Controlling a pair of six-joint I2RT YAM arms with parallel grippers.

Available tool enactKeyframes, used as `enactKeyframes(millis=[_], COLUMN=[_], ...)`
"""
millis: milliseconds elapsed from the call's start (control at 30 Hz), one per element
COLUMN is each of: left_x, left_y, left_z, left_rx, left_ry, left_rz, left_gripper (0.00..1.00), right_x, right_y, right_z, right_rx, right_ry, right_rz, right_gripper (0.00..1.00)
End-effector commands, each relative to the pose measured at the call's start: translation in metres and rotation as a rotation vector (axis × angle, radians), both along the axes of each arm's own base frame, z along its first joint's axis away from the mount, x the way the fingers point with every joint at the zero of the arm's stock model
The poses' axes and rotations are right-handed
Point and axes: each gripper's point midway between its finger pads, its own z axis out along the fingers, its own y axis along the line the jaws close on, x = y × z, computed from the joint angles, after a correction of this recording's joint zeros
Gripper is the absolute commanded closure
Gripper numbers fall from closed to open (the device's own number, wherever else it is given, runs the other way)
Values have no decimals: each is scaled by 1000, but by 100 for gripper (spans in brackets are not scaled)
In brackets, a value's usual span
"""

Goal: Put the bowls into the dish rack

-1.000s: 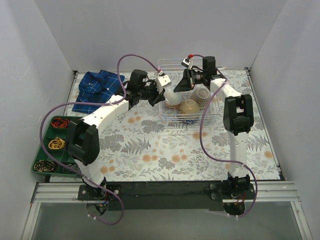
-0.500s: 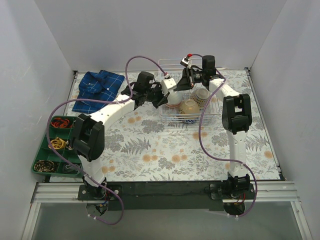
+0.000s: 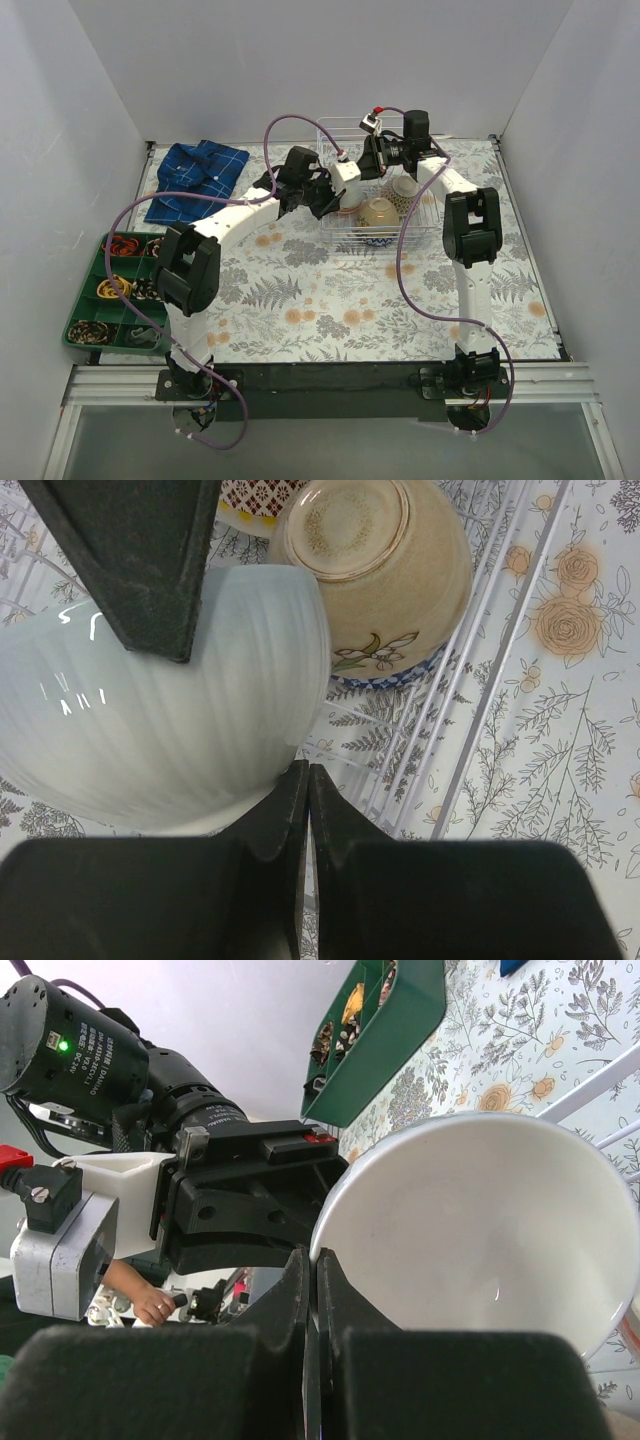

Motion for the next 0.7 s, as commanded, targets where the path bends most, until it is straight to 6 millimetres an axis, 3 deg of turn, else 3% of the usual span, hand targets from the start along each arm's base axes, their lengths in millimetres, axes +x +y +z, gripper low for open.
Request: enactKeyframes(millis=[0,367,667], left_x=[17,8,9], left_y=[11,21,20], left_z=[38,48,49], left_rx=[-11,-11,-11], left_ry=[-119,-132,-133], left_rz=[49,74,76], left_gripper=[100,100,100], right_x=[-11,-33,-37], right_y=[-1,5,5], right_z=[-6,14,20], right_rx=[25,35,40], right_ry=[20,21,15], right_rz=[86,143,158], right_gripper=[99,99,99])
